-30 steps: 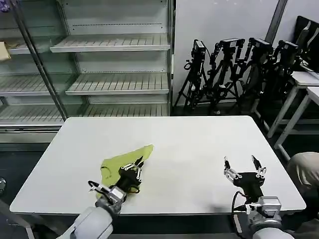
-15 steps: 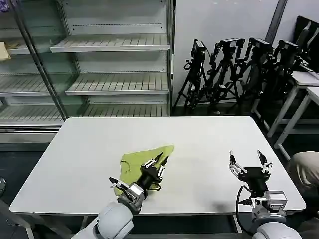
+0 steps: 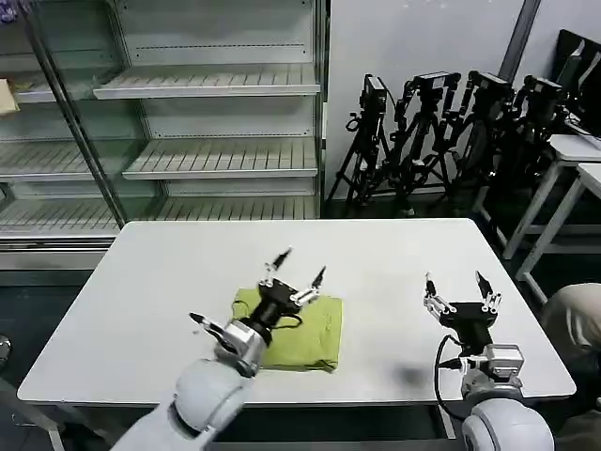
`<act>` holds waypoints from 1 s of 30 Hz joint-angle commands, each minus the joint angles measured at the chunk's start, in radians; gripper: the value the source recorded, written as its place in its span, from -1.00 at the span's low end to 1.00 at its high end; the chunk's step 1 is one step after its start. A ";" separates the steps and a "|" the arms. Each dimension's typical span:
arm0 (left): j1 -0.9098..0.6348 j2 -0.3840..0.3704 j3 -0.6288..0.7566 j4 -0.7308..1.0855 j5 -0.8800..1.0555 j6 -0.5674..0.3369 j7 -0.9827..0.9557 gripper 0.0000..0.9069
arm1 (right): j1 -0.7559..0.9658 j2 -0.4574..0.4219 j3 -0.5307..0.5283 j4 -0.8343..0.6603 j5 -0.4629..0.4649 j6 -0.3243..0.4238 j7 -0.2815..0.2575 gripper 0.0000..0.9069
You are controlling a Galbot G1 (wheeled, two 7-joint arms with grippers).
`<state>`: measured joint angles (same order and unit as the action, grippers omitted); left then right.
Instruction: Fold and organize the clothes.
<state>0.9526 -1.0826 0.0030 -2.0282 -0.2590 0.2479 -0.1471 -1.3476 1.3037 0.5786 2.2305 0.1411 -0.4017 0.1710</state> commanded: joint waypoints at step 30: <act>0.395 0.005 -0.692 0.074 -0.002 -0.264 0.387 1.00 | 0.184 0.079 -0.282 -0.264 -0.215 0.107 -0.013 1.00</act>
<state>1.3123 -1.0725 -0.6306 -1.9592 -0.2574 0.0048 0.2057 -1.1771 1.3770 0.3407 2.0002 -0.0407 -0.3047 0.1595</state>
